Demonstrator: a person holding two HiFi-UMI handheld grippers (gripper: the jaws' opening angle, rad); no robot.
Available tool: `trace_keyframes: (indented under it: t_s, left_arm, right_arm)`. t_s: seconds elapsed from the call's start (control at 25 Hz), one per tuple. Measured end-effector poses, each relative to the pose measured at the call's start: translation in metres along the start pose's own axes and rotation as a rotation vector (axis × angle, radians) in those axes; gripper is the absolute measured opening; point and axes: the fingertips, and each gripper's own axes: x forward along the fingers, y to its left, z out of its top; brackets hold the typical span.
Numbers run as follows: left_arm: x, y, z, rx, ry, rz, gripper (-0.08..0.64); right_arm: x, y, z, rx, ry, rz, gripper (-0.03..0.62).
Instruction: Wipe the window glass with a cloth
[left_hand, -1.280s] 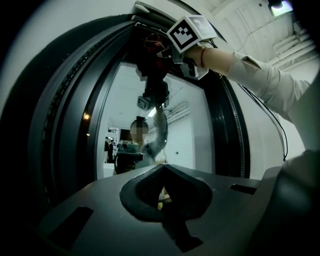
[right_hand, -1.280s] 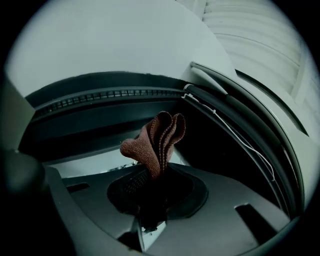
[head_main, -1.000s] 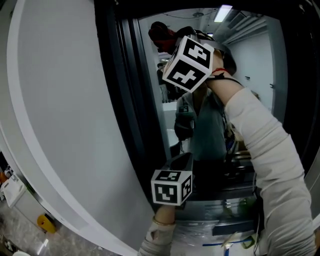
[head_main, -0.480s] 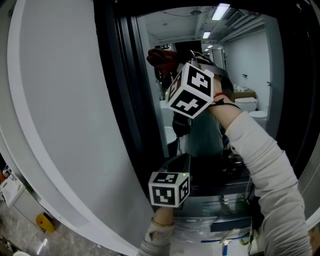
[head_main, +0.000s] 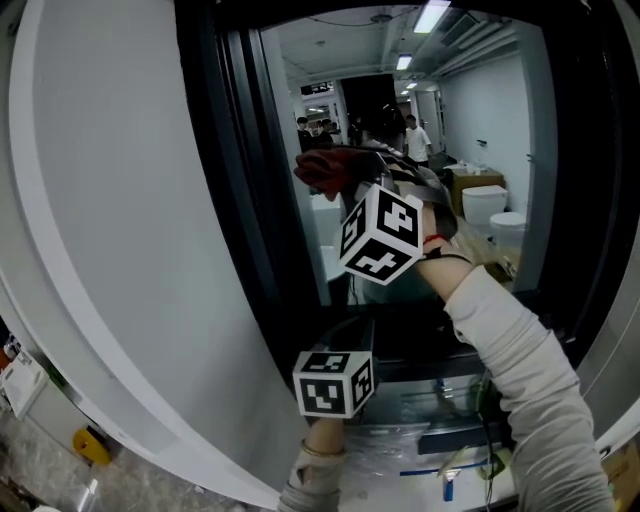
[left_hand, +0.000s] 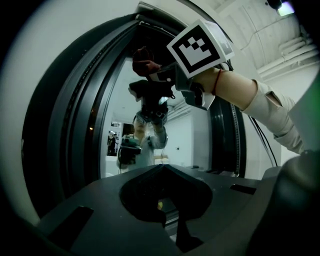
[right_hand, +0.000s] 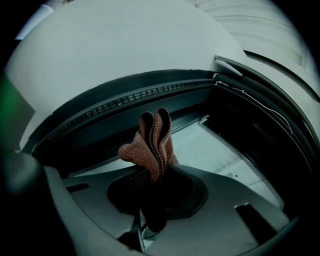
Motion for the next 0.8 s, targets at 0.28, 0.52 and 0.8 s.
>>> trace_keyframes:
  t_s: [0.28,0.52,0.8]
  left_arm:
    - [-0.002,-0.004,-0.022,-0.014,0.031,0.017,0.005]
    - [-0.006,-0.006,-0.04,-0.031,0.045,0.024,0.005]
    - [-0.006,-0.012,-0.053,-0.039,0.061,0.024,0.005]
  right_arm:
    - [-0.012,0.042,-0.024,0.038,0.026,0.075,0.054]
    - [-0.025,0.088,-0.049,0.072,0.059,0.147,0.054]
    - [-0.036,0.127,-0.074,0.115,0.095,0.218,0.054]
